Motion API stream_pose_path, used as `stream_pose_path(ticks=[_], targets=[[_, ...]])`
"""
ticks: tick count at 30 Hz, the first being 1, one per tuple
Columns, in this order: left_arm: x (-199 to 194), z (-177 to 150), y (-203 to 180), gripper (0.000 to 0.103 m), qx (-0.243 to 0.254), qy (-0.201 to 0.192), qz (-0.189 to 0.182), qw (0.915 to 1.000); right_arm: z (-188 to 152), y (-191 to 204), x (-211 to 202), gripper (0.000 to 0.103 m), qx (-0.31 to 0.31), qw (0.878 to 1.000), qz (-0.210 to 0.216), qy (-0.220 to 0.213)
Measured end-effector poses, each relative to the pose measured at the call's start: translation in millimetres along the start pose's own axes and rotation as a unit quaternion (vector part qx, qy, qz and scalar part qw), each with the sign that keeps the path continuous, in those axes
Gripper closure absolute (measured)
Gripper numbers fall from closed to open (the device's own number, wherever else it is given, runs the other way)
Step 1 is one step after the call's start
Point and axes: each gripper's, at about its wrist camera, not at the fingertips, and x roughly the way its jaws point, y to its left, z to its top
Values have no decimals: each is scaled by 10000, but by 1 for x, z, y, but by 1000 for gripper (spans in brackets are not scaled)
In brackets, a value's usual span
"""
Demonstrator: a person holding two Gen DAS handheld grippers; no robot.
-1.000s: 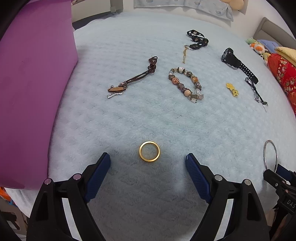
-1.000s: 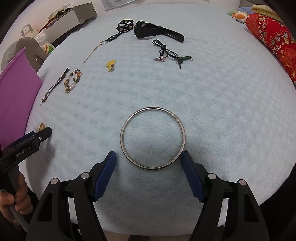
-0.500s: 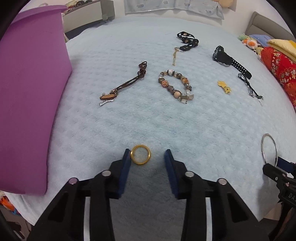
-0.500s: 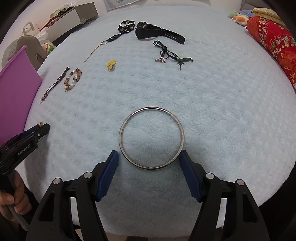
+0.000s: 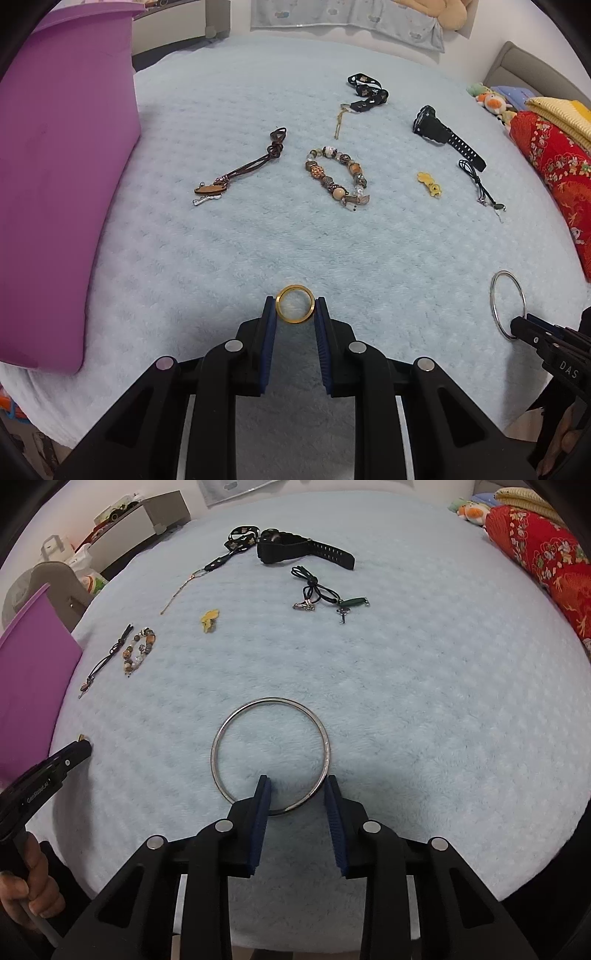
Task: Organize jewelry
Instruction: 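Grasp the gold ring with the left tool while the right tool grasps the large silver bangle, then carry the gold ring and large bangle over the pink tub with both tools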
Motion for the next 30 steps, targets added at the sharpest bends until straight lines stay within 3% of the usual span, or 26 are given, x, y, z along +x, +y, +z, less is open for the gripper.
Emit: stream_pose_path(ticks=[8, 10, 12, 13, 30], targets=[[1, -1, 0, 82, 8, 21, 7, 10000, 0, -3, -1, 70, 199, 9997, 129, 62], [1, 0, 0, 82, 6, 20, 4, 10000, 1, -1, -1, 63, 203, 9996, 169, 62], [1, 0, 0, 82, -11, 22, -8, 10000, 0, 3, -2, 47, 169, 9994, 296, 88], [1, 0, 1, 82, -23, 22, -16, 10000, 0, 5, -2, 46, 138, 9994, 303, 83], [2, -1, 1, 82, -38, 25, -39, 10000, 8, 30, 18, 31, -346, 9989, -320, -57]])
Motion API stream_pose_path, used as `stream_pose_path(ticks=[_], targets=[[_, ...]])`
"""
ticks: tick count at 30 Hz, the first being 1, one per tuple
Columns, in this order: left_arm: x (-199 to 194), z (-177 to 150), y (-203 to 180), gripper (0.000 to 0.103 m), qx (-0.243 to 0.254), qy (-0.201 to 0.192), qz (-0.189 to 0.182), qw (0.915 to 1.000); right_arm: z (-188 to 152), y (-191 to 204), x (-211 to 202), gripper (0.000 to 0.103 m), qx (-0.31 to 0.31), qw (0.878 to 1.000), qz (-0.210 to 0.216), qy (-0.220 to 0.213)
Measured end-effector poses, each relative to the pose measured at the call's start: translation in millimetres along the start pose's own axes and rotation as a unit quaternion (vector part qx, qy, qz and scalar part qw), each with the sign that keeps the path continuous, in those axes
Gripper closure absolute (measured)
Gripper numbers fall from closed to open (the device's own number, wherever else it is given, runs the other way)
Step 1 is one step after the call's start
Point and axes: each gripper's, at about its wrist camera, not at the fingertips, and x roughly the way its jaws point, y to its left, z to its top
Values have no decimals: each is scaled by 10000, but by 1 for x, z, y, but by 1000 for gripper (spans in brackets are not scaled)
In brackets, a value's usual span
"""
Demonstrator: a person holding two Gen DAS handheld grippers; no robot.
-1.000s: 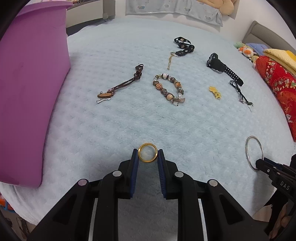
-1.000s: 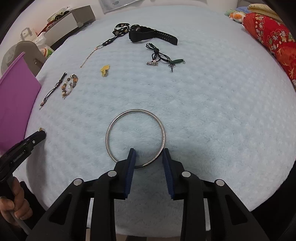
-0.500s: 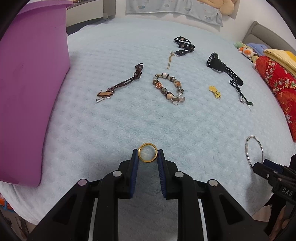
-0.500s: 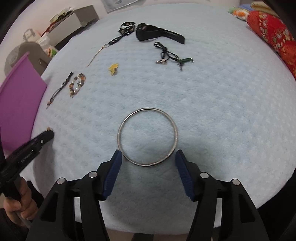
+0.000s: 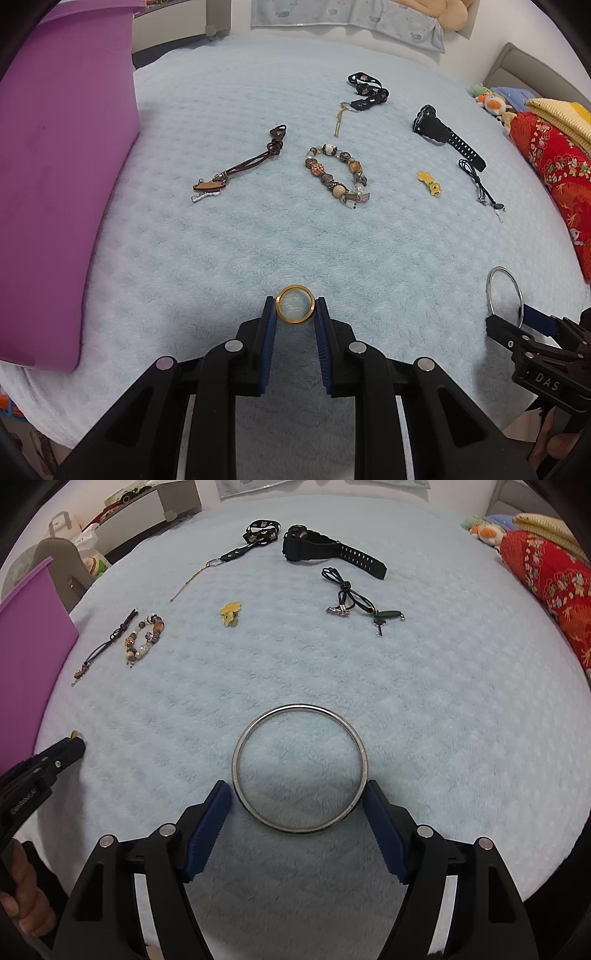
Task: Organize jewelry
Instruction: 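Carry the gold ring and large bangle over the pink tub with both tools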
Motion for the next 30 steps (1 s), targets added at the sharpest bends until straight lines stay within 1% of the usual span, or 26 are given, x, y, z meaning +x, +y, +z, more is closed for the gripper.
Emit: stream_pose_path(ticks=[6, 8, 9, 18, 24, 30], targets=[[0, -1, 1, 82, 28, -7, 18, 10000, 4, 2, 4, 29, -63, 9999, -51, -111], [0, -2, 0, 82, 39, -10, 33, 10000, 3, 2, 3, 30, -106, 9999, -25, -117], [0, -1, 0, 82, 39, -12, 31, 10000, 3, 1, 3, 32, -130, 9998, -11, -122], [-3, -2, -1, 82, 47, -76, 75, 9999, 3, 1, -7, 33, -286, 9994, 101, -171], [-14, -1, -3, 82, 62, -197, 101, 9997, 9, 1, -26, 33, -445, 9979, 217, -428], [-41, 6, -5, 82, -41, -449, 64, 9990, 21, 8, -52, 33, -640, 9938, 482, -768]])
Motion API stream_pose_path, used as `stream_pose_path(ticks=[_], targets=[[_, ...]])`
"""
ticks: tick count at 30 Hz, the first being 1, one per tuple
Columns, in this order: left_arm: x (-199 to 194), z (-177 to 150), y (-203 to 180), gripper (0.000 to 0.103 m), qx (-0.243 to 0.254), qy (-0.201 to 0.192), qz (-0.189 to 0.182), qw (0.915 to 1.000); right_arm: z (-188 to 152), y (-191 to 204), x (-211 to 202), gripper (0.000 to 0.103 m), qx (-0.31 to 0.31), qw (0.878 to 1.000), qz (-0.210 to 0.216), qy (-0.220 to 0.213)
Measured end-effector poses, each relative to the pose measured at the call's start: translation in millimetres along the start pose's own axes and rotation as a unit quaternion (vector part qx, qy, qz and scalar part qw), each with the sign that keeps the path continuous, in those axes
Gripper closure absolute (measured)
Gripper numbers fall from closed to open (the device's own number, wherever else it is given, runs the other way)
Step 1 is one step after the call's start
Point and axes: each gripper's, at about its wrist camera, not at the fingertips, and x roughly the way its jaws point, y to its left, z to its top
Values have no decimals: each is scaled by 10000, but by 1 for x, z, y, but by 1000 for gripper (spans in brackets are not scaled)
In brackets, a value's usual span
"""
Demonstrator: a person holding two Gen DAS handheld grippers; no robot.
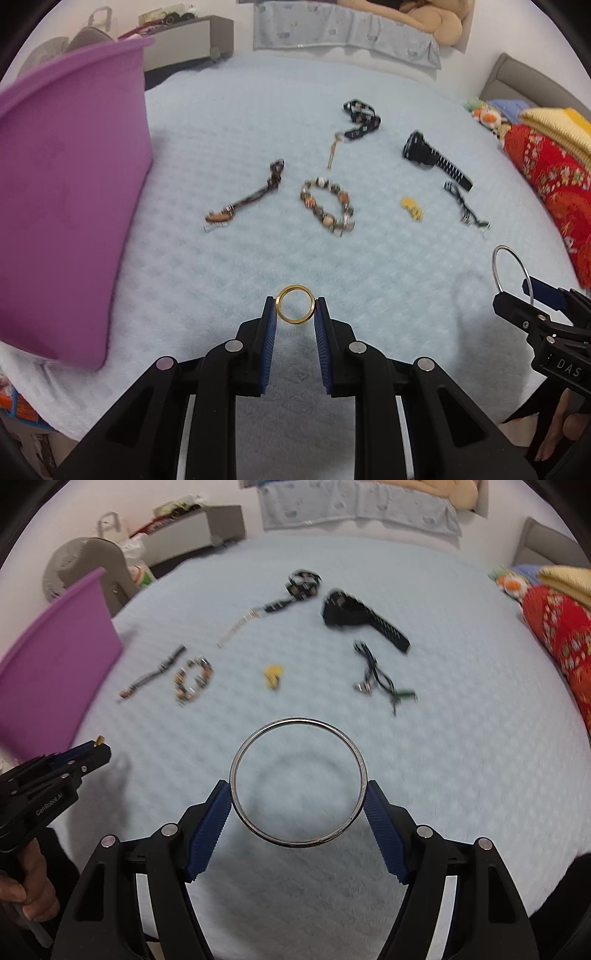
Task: Organize jewelry
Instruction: 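Carry the gold ring and large bangle over the pink tub with both tools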
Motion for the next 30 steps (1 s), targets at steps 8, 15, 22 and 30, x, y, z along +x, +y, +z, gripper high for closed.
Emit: stream_pose_path(ticks=[8, 15, 22, 30], targets=[[-48, 18, 10, 82, -308, -416, 100, 9986, 32, 19, -27, 33, -347, 9979, 416, -354], [-91, 45, 14, 82, -543, -813, 207, 9950, 68, 41, -51, 33, -656, 9925, 763, -691], [-140, 75, 29, 82, -751, -1277, 551, 9874, 109, 78, -65, 33, -967, 9824, 1321, -902], [-175, 88, 80, 82, -1278, -1497, 1218, 9728, 149, 143, -77, 33, -1537, 9625, 1981, -1033]])
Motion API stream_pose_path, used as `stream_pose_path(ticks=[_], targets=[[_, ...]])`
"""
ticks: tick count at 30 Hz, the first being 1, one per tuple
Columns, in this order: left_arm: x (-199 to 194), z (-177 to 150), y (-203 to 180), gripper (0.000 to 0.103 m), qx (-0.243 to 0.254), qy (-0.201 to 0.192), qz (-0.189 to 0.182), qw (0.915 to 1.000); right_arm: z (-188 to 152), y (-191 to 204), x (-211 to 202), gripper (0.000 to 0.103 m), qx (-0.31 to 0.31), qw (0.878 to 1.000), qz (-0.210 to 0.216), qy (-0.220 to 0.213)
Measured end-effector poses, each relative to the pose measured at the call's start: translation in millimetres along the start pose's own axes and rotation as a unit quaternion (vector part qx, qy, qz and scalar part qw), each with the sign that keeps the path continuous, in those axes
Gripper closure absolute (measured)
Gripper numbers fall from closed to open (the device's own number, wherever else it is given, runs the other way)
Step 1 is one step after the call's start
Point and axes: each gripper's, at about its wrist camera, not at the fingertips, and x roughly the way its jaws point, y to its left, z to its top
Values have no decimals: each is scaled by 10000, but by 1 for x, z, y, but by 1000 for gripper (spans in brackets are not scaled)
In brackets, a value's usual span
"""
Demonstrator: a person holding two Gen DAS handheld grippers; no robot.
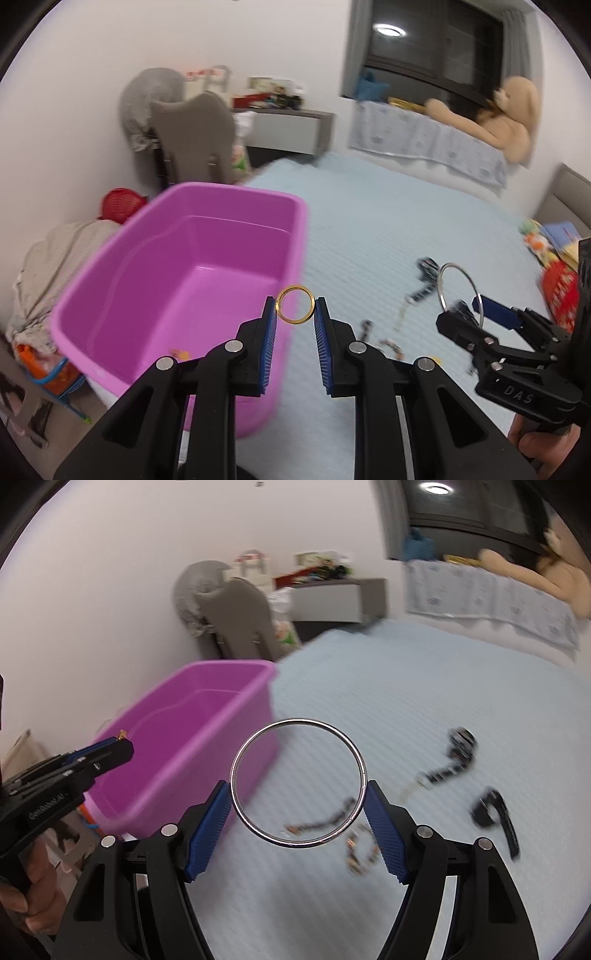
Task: Organize jewelry
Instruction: 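Carry the gold ring and large bangle over the pink tub with both tools, then open both tools to drop the ring and bangle into the tub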
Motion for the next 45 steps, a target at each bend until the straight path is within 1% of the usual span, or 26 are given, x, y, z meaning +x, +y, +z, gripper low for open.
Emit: stream_pose_path(ticks=[2, 7, 11, 14, 19, 21, 24, 28, 31, 33, 34, 35, 36, 37, 38, 39, 41, 45], targets=[[-1, 4, 16, 82, -136, 0, 203, 9997, 17, 18, 10, 33, -159, 9996, 253, -27], [2, 6, 58, 82, -549, 74, 631, 9965, 43, 54, 36, 33, -489, 9963, 707, 42], [12, 5, 87, 82, -825, 186, 937, 9920, 58, 84, 70, 33, -731, 9922, 976, 260], [25, 5, 102, 82, -970, 303, 1081, 9889, 67, 100, 97, 32, -896, 9889, 1092, 470], [47, 4, 124, 82, -1242, 575, 1284, 9822, 77, 118, 139, 32, -1070, 9832, 1172, 903], [57, 4, 130, 82, -1340, 688, 1366, 9791, 79, 125, 158, 32, -1128, 9789, 1217, 1191], [64, 1, 137, 82, -1503, 818, 1396, 9753, 78, 131, 177, 32, -1205, 9745, 1178, 1483], [76, -2, 139, 82, -1569, 1016, 1498, 9709, 77, 139, 189, 32, -1373, 9722, 1078, 1561], [81, -2, 141, 82, -1623, 1079, 1529, 9688, 73, 144, 192, 32, -1423, 9715, 1026, 1594], [82, -2, 141, 82, -1646, 1112, 1576, 9673, 73, 146, 193, 32, -1491, 9723, 914, 1553], [84, -3, 141, 79, -1660, 1143, 1601, 9663, 73, 145, 194, 32, -1495, 9725, 885, 1549], [85, -3, 141, 74, -1670, 1179, 1631, 9652, 73, 144, 194, 32, -1484, 9727, 872, 1559], [86, -3, 140, 60, -1643, 1188, 1655, 9651, 73, 144, 194, 32, -1470, 9726, 889, 1567], [84, -2, 137, 37, -1555, 1144, 1720, 9660, 73, 144, 195, 32, -1461, 9726, 898, 1567], [81, -1, 135, 27, -1520, 1064, 1853, 9650, 73, 144, 194, 32, -1467, 9729, 846, 1573], [77, -1, 135, 20, -1554, 949, 1921, 9643, 74, 144, 194, 31, -1489, 9734, 781, 1557], [74, -2, 138, 20, -1634, 967, 1847, 9643, 74, 141, 193, 31, -1505, 9732, 798, 1542], [71, -4, 140, 20, -1693, 999, 1962, 9607, 73, 140, 190, 31, -1600, 9736, 684, 1476]])
